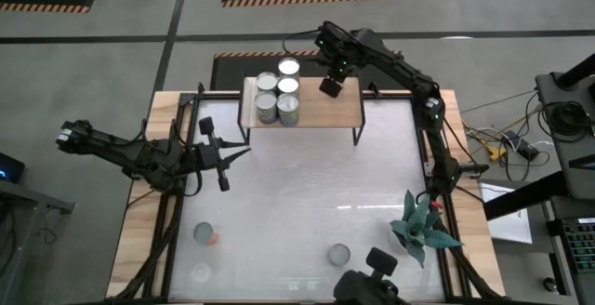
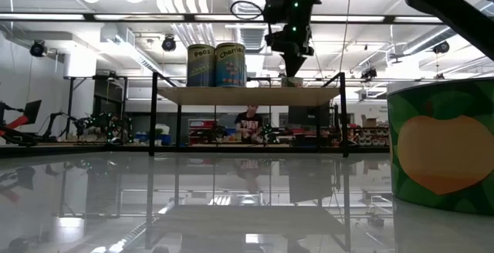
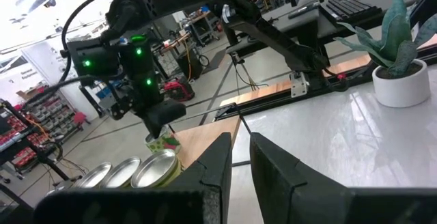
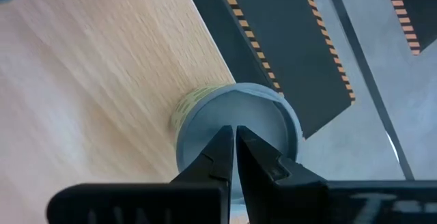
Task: Pick and place cans onto a shelf
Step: Put the small canned peas on the shelf, then put the canned saucy meatballs on the shelf
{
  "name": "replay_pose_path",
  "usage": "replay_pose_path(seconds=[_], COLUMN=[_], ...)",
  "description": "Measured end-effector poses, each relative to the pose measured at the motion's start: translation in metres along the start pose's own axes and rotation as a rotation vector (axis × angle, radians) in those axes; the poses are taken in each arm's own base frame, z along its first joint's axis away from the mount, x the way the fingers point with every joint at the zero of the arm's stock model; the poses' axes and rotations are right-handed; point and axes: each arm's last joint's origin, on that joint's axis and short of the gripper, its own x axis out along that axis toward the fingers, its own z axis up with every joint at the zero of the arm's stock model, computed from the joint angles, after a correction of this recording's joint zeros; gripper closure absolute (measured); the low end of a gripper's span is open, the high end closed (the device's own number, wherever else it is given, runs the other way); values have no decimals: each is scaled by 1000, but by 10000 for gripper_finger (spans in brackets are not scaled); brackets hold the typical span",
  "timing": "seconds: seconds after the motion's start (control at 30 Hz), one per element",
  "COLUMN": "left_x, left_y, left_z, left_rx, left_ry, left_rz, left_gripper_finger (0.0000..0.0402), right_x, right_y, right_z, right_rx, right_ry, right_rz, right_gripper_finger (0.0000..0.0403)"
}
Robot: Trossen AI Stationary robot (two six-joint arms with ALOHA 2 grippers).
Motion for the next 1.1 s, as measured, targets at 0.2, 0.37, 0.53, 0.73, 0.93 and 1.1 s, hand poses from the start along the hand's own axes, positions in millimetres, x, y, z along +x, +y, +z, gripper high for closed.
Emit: replay_pose_path(seconds=[0.2, 0.37, 0.53, 0.73, 0.93, 1.1], left_x=[0, 0, 0, 0, 3, 8], left_y=[0, 0, 0, -1, -20, -50], left_z=[0, 0, 0, -3, -20, -38], left_rx=[0, -5, -61, -177, -404, -514], left_ry=[0, 0, 1, 30, 193, 505], left_rz=[0, 0, 0, -11, -116, -242], left_gripper_finger=[365, 365, 365, 365, 365, 365], right_x=[-24, -56, -87, -117, -126, -126], right_y=[2, 23, 62, 121, 175, 206], right_z=[-4, -11, -16, -23, -34, -53], right_rx=[1, -7, -84, -227, -367, -462], right_ry=[-49, -93, -161, -214, -268, -280], right_rz=[-5, 100, 255, 331, 393, 427], right_gripper_finger=[394, 394, 394, 394, 394, 394])
